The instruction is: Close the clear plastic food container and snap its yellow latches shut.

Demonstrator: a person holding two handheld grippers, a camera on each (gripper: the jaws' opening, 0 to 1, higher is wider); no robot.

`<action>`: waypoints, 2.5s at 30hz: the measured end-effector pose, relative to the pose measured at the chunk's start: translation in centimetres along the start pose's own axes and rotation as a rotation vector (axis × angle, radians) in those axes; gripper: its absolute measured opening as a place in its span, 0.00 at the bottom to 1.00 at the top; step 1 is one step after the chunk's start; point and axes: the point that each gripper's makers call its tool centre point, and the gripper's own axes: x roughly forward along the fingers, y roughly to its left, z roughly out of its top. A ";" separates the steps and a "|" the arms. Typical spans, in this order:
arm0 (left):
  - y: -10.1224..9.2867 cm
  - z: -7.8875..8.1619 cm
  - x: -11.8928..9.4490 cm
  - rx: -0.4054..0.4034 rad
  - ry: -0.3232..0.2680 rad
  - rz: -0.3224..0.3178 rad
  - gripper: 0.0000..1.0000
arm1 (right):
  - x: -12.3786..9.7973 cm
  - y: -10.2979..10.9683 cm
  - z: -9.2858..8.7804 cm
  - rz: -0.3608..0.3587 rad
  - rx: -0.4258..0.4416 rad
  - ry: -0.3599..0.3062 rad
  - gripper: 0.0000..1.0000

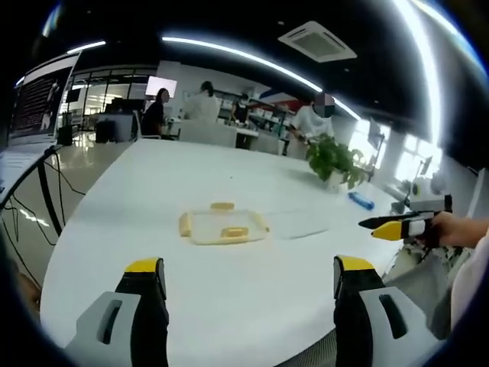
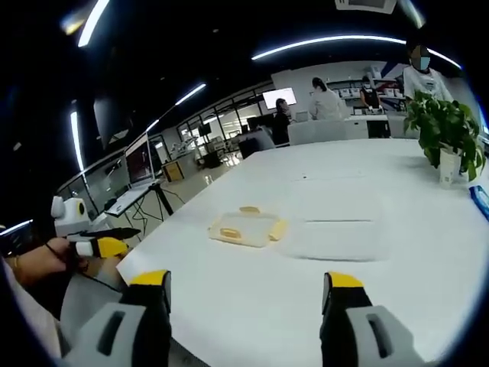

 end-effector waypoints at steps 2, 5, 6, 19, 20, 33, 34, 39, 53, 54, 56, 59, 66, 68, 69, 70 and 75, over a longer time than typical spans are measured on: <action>0.2 0.1 0.2 0.003 0.003 0.001 0.90 | 0.2 -0.2 0.3 -0.001 -0.004 -0.002 0.81; 0.1 0.2 0.7 0.002 0.008 -0.012 0.90 | 0.6 -0.7 0.6 0.002 -0.013 0.003 0.81; 0.1 0.2 0.9 0.008 0.014 -0.019 0.90 | 0.8 -0.8 0.7 0.005 -0.020 0.008 0.81; 0.7 0.8 3.9 0.037 0.047 -0.062 0.89 | 3.6 -1.4 2.6 0.052 -0.099 0.045 0.81; 0.7 1.1 4.2 0.038 0.047 -0.068 0.89 | 3.9 -1.5 2.7 0.058 -0.113 0.052 0.81; 2.9 1.6 7.7 0.115 0.103 -0.096 0.88 | 6.7 -2.4 4.0 0.112 -0.191 0.110 0.81; 3.0 1.5 8.0 0.116 0.108 -0.095 0.88 | 6.9 -2.5 4.0 0.116 -0.198 0.114 0.81; 3.6 0.9 9.1 0.139 0.137 -0.095 0.88 | 8.2 -2.8 4.1 0.144 -0.245 0.151 0.81; 4.5 0.1 12.4 0.169 0.202 -0.130 0.88 | 12.7 -2.9 4.5 0.228 -0.337 0.224 0.81; 4.7 0.1 12.7 0.172 0.204 -0.129 0.88 | 13.1 -2.9 4.5 0.238 -0.350 0.233 0.81; 5.1 0.3 13.0 0.178 0.208 -0.127 0.88 | 13.7 -2.9 4.5 0.252 -0.376 0.252 0.81; 5.7 0.5 13.7 0.189 0.214 -0.127 0.88 | 14.4 -3.0 4.4 0.267 -0.395 0.267 0.81; 7.0 0.3 15.4 0.245 0.262 -0.146 0.87 | 16.2 -3.1 3.5 0.314 -0.459 0.337 0.80; 7.2 0.3 15.9 0.252 0.276 -0.158 0.87 | 16.7 -3.1 3.3 0.330 -0.478 0.360 0.80; 7.1 0.1 16.1 0.262 0.289 -0.170 0.87 | 17.0 -3.1 3.1 0.339 -0.489 0.374 0.80; 7.1 0.0 16.3 0.279 0.299 -0.181 0.87 | 17.2 -3.1 3.0 0.346 -0.497 0.384 0.80; 6.9 -0.5 17.2 0.339 0.351 -0.211 0.86 | 18.3 -3.1 2.1 0.374 -0.508 0.466 0.79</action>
